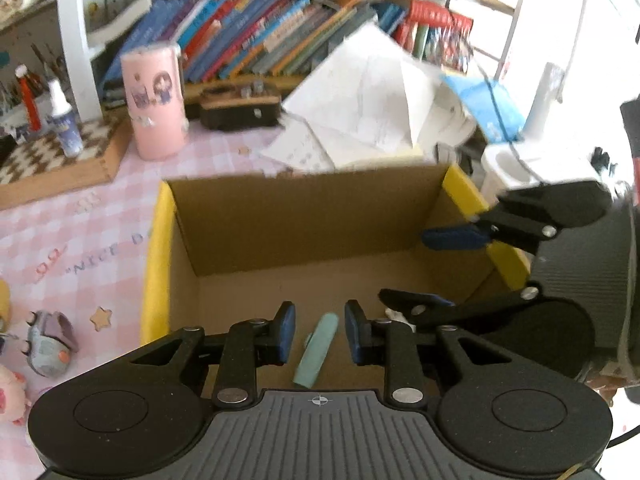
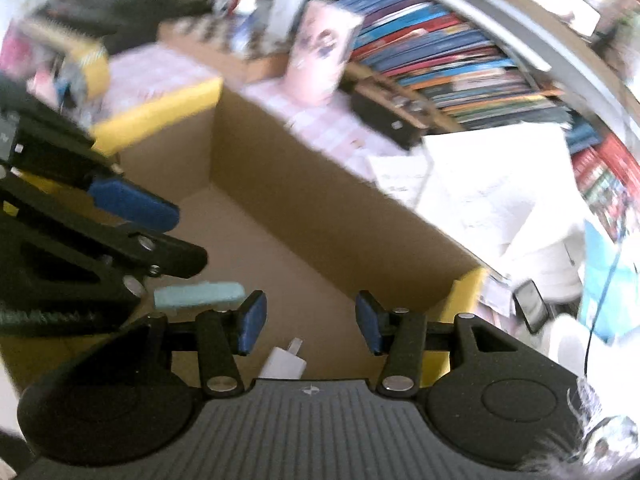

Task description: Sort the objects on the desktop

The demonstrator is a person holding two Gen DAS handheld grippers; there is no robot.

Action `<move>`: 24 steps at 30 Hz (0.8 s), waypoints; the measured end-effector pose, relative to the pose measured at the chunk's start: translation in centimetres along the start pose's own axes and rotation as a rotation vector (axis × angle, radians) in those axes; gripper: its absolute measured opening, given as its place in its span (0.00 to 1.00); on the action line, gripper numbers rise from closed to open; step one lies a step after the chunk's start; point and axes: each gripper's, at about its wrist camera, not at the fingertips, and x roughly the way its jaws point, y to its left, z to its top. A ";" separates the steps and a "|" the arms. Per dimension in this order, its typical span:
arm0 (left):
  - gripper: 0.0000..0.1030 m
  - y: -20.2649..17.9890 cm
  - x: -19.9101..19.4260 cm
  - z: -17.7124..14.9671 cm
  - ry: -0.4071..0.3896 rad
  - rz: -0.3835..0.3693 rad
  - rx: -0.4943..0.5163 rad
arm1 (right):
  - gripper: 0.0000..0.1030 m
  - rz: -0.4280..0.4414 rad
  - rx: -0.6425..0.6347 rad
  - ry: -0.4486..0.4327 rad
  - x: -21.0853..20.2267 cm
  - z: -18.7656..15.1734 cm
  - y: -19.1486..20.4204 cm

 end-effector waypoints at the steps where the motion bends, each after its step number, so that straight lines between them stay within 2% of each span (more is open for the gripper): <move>1: 0.28 0.0 -0.6 0.1 -0.023 -0.004 0.002 | 0.46 0.002 0.039 -0.020 -0.7 -0.2 -0.3; 5: 0.32 0.0 -2.4 0.2 -0.110 -0.007 -0.003 | 0.47 0.000 0.185 -0.110 -3.5 -0.8 -1.4; 11: 0.33 -0.3 -4.5 -0.1 -0.202 0.006 -0.009 | 0.49 -0.072 0.273 -0.217 -6.7 -1.0 -1.0; 13: 0.37 -0.1 -5.5 -0.5 -0.239 0.014 -0.017 | 0.56 -0.114 0.314 -0.268 -7.8 -1.2 -1.0; 15: 0.48 0.0 -6.3 -1.0 -0.272 0.019 -0.020 | 0.56 -0.135 0.365 -0.305 -8.7 -1.4 -1.1; 19: 0.53 0.3 -8.0 -2.1 -0.322 0.047 -0.023 | 0.62 -0.173 0.469 -0.353 -10.0 -2.0 -0.6; 24: 0.61 1.3 -10.0 -3.7 -0.356 0.096 -0.047 | 0.69 -0.260 0.560 -0.394 -11.6 -3.2 0.7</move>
